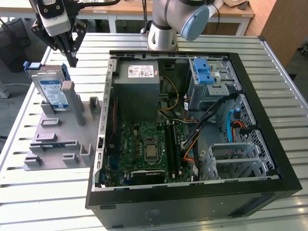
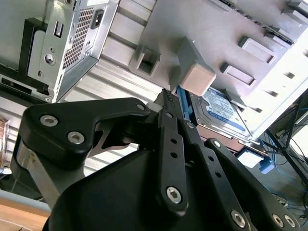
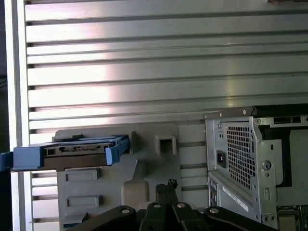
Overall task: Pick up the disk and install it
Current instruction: 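Reach for the disk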
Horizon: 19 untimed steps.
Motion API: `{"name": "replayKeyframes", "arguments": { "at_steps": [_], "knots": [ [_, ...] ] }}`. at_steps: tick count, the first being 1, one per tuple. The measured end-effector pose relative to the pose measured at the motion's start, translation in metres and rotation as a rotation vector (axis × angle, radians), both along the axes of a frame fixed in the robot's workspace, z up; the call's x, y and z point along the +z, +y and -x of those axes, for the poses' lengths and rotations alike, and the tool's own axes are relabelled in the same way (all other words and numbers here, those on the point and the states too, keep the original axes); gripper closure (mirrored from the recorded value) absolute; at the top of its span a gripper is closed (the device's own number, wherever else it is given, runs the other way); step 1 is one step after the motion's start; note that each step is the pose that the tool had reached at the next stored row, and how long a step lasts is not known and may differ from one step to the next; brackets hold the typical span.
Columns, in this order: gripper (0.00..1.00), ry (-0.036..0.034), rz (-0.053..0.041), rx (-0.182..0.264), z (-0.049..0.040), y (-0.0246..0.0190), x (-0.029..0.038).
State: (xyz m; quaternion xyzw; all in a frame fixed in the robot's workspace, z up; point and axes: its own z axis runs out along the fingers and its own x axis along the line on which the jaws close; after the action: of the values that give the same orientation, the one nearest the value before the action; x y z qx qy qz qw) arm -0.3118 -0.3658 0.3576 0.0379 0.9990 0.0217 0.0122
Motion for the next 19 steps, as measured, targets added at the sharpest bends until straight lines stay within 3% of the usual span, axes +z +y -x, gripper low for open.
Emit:
{"name": "replayKeyframes", "arguments": {
  "at_steps": [10,19],
  "knots": [
    [0.89,-0.0001,-0.0001,0.000,0.0083,0.0011,-0.0003],
    [0.89,0.0000,0.0000,0.000,0.0194,0.0098,-0.0007]
  ]
}}
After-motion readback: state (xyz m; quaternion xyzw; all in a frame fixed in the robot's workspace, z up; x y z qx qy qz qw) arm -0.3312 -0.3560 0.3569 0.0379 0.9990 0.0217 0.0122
